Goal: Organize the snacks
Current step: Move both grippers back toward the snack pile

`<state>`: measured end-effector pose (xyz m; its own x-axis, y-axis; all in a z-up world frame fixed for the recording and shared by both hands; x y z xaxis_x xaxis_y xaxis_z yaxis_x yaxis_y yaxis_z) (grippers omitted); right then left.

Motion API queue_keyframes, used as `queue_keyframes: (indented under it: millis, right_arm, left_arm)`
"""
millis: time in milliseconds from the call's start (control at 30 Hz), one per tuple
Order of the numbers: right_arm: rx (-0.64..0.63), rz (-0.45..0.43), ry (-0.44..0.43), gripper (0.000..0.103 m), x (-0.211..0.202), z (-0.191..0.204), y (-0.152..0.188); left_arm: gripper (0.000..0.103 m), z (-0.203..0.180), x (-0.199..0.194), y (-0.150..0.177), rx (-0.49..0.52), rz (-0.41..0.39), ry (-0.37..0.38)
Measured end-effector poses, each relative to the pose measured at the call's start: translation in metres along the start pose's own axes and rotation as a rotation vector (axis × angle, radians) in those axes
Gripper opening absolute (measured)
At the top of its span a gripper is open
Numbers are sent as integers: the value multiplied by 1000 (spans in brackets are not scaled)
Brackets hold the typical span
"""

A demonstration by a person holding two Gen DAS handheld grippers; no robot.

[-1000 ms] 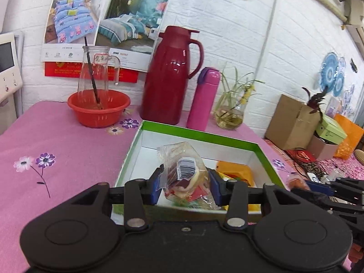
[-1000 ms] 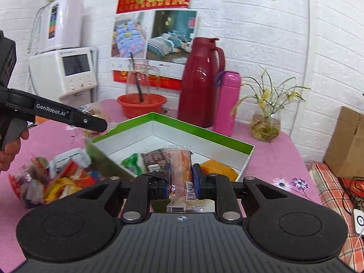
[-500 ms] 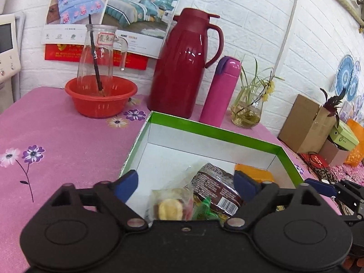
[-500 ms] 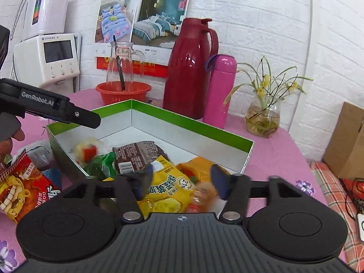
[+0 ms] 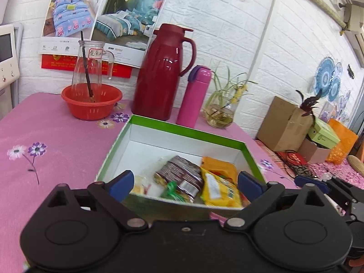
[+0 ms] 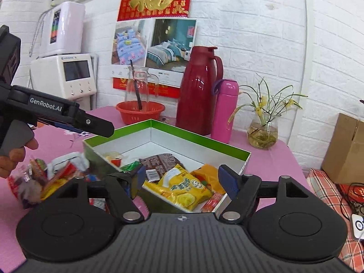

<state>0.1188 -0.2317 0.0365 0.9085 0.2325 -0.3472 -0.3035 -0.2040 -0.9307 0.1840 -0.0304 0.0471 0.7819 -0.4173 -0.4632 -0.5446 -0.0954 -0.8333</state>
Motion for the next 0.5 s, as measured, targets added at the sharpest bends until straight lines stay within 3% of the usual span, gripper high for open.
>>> queue_keyframes:
  millis: [167,333,500]
  right_arm:
    - [23,38,-33,103,-37,9,20]
    - [74,88,-75,103,-58,18,46]
    - [53,148,-103,103,-64,31,67]
  left_arm:
    - [103,-21,-38,26,26,-4,107]
    - [103,-41,-43,61,62,81,192]
    - [103,-48,-26,86,12,190,261]
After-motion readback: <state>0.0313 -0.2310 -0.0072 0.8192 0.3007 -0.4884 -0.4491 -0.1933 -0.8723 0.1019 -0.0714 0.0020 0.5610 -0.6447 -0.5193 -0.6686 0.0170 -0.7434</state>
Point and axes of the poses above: each gripper's, at about its wrist camera, not at the fingertips, and x roughly the way its jaws point, z to its left, y to its underside, the point moved 1 cm from there along x, roughly the way its jaws point, and after that the axes turned 2 degrees about -x, right-handed, at the moved point
